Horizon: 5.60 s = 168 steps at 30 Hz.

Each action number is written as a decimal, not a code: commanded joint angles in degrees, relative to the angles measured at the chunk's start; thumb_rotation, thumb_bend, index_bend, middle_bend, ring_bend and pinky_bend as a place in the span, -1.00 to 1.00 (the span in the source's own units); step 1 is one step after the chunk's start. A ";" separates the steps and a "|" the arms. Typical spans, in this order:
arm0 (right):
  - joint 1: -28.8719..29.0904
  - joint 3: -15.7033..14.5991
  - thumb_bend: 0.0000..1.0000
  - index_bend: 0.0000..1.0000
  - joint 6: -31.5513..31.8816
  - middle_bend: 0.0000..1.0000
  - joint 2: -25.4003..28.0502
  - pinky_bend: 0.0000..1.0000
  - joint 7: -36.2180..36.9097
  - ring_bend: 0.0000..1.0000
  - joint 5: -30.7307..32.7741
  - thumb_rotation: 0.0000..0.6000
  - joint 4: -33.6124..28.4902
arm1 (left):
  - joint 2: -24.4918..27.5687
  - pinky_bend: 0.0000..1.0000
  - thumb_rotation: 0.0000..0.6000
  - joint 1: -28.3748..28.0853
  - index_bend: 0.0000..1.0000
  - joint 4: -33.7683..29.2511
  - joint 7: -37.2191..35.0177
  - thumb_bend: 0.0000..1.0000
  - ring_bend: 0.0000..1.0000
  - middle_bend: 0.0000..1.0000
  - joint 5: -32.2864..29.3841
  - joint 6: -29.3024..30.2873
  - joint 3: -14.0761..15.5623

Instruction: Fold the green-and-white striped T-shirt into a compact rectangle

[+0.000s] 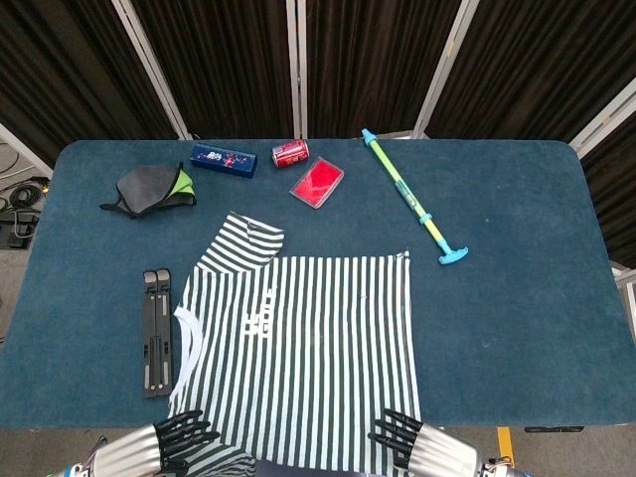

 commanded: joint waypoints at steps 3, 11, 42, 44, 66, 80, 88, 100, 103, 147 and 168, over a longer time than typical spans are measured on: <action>-0.19 -0.05 -0.16 0.50 0.25 -0.80 -0.05 -1.00 0.10 -1.00 -0.22 1.00 0.21 | -0.26 -1.00 1.00 0.23 0.69 0.25 -0.07 0.25 -1.00 -1.00 0.23 -0.05 0.04; -0.48 -0.10 -0.16 0.50 0.29 -0.80 -0.46 -1.00 0.15 -1.00 -0.53 1.00 0.78 | -0.32 -1.00 1.00 0.28 0.69 0.30 0.08 0.25 -1.00 -1.00 0.51 -0.03 -0.18; 1.43 10.92 -0.16 0.50 0.12 -0.80 0.18 -1.00 9.63 -1.00 15.07 1.00 1.80 | 2.41 -1.00 1.00 -2.80 0.70 -16.12 0.74 0.25 -1.00 -1.00 -19.42 -11.07 -15.36; 1.97 12.27 -0.16 0.50 -1.01 -0.80 -0.22 -1.00 10.63 -1.00 17.18 1.00 2.18 | 2.22 -1.00 1.00 -3.52 0.70 -16.48 0.65 0.25 -1.00 -1.00 -21.59 -12.86 -17.05; 10.69 22.96 -0.16 0.50 -17.90 -0.81 -6.50 -1.00 13.89 -1.00 33.71 1.00 9.31 | 3.91 -1.00 1.00 -12.23 0.69 -25.85 7.12 0.24 -1.00 -1.00 -39.02 -34.64 -28.20; 13.90 26.74 -0.16 0.50 -23.61 -0.81 -9.14 -1.00 11.92 -1.00 40.51 1.00 13.16 | 5.57 -1.00 1.00 -15.92 0.70 -27.06 9.62 0.24 -1.00 -1.00 -47.96 -44.09 -32.49; 15.32 28.22 -0.16 0.50 -26.75 -0.81 -10.33 -1.00 11.34 -1.00 44.43 1.00 15.44 | 5.17 -1.00 1.00 -17.61 0.70 -25.84 10.59 0.24 -1.00 -1.00 -52.21 -47.09 -34.97; 17.87 30.10 -0.16 0.50 -30.48 -0.81 -13.31 -1.00 11.69 -1.00 48.29 1.00 20.54 | 3.25 -1.00 1.00 -20.70 0.70 -21.67 12.33 0.24 -1.00 -1.00 -56.85 -51.15 -37.78; 18.52 30.31 -0.16 0.50 -31.32 -0.81 -14.28 -1.00 12.02 -1.00 48.78 1.00 22.15 | 2.76 -1.00 1.00 -21.44 0.70 -20.58 12.72 0.24 -1.00 -1.00 -58.54 -52.70 -38.30; 23.91 30.17 -0.16 0.49 -35.99 -0.81 -24.22 -1.00 21.09 -1.00 48.18 1.00 42.68 | -3.51 -1.00 1.00 -26.01 0.70 -7.24 7.67 0.24 -1.00 -1.00 -61.20 -58.67 -40.75; 23.19 30.51 -0.36 -0.86 -34.13 -1.00 -23.38 -1.00 20.18 -1.00 48.72 1.00 41.21 | -3.91 -1.00 1.00 -26.47 0.70 -6.09 7.36 0.24 -1.00 -1.00 -61.82 -59.40 -40.98</action>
